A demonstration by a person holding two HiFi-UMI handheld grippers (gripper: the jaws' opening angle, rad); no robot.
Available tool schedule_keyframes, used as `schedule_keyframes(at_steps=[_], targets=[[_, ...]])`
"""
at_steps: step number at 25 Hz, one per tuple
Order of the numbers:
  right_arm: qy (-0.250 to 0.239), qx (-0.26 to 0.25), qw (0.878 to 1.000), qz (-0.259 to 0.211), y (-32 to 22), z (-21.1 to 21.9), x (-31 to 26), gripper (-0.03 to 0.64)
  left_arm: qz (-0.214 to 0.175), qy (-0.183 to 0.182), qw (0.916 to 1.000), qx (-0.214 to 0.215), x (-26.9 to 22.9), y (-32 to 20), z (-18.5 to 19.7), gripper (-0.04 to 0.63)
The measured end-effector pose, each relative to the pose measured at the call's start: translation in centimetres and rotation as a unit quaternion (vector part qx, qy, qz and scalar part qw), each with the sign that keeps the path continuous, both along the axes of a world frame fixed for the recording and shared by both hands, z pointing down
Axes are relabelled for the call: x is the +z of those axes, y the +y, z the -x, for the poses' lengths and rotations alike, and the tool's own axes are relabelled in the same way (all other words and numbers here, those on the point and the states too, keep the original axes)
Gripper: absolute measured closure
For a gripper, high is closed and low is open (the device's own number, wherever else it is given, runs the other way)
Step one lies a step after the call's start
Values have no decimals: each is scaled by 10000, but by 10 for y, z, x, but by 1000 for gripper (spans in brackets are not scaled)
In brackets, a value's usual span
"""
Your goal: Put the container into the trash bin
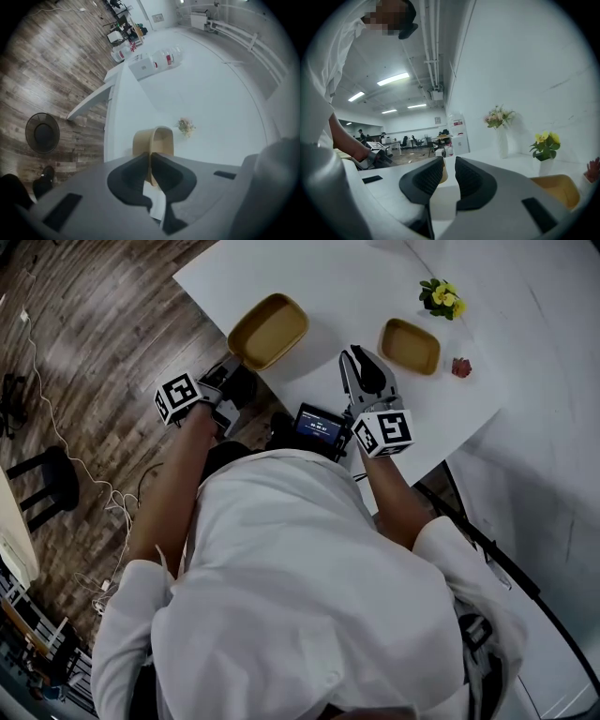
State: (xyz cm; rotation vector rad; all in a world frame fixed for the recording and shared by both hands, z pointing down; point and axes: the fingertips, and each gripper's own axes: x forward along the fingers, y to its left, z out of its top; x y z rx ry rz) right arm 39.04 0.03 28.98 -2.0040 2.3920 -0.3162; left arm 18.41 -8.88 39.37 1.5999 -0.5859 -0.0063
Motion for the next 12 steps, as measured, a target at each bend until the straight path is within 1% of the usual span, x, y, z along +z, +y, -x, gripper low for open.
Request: schedule_keyframes(at_steps=[6, 12], targets=[[17, -623, 9980, -76, -21, 43, -4, 522, -138, 25, 9973, -726, -9, 2, 65, 566], [18, -1177, 9929, -159, -37, 88, -4, 526, -117, -47, 9899, -1413, -5, 18, 131, 566]])
